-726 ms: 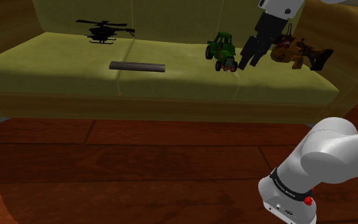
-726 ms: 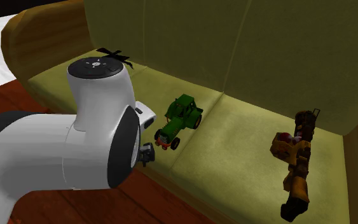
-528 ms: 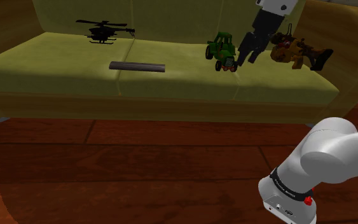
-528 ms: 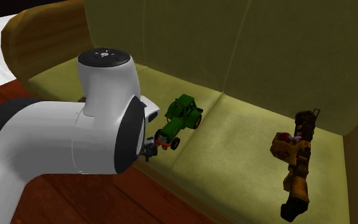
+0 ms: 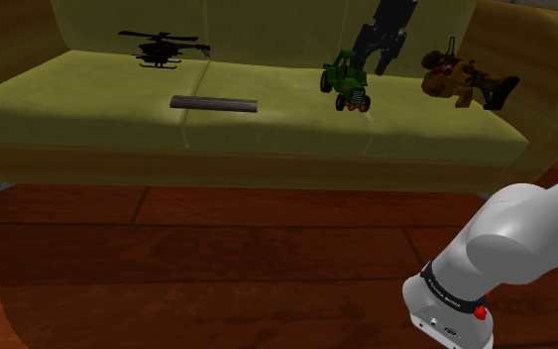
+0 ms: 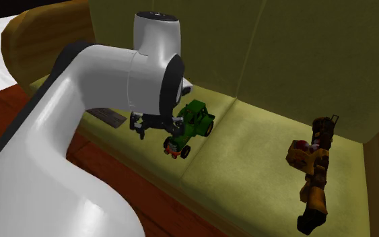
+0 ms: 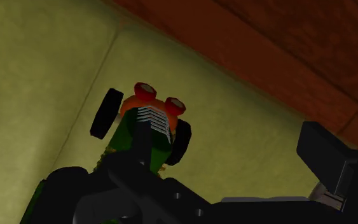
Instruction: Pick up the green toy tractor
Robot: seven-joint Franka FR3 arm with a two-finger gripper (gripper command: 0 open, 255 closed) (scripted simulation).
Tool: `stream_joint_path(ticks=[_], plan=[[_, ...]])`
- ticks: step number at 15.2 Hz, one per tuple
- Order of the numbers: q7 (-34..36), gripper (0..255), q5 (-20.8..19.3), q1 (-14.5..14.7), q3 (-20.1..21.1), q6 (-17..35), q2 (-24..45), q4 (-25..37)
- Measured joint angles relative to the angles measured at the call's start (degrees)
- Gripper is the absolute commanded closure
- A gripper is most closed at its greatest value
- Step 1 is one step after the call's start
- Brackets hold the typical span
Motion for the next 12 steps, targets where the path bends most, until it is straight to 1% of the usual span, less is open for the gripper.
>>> stream_joint_path(ticks=[4,7,11,12], plan=[[-0.41,0,1.22,-1.11,-2.99,-3.33,10.18,11.28],[-0.18,0,2.75,-2.05,-4.86,-6.86,17.69,20.52],[-0.46,0,6.0,-4.46,-7.57,-12.97,29.25,35.55],[-0.75,0,6.53,-5.07,-8.01,-13.85,31.13,37.76]])
